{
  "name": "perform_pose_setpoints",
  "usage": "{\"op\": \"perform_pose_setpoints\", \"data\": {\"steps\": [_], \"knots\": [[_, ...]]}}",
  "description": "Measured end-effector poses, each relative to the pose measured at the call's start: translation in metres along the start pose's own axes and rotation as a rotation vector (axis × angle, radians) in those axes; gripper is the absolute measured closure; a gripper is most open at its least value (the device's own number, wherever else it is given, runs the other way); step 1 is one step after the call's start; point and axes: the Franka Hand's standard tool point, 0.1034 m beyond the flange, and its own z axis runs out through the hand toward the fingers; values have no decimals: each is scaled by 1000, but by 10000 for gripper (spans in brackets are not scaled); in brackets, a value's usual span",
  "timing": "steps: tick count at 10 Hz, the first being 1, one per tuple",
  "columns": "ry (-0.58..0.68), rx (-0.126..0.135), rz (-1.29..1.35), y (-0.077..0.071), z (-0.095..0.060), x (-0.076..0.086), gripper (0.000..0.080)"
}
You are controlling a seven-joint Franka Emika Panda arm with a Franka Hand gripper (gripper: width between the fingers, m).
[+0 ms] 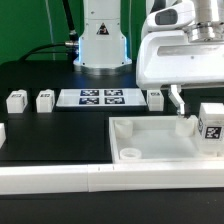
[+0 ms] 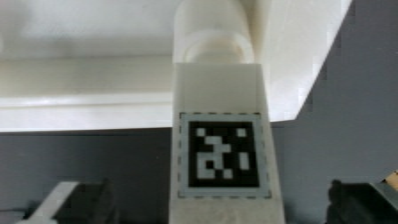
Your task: Assemble square table
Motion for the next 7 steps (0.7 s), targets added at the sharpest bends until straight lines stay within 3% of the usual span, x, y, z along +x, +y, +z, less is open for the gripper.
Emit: {"op": "perform_pose_setpoints", "data": {"steps": [1,7], "knots": [[0,0,-1,0,0,0,166],[-15,-2,-10,1,1,0,151]]}}
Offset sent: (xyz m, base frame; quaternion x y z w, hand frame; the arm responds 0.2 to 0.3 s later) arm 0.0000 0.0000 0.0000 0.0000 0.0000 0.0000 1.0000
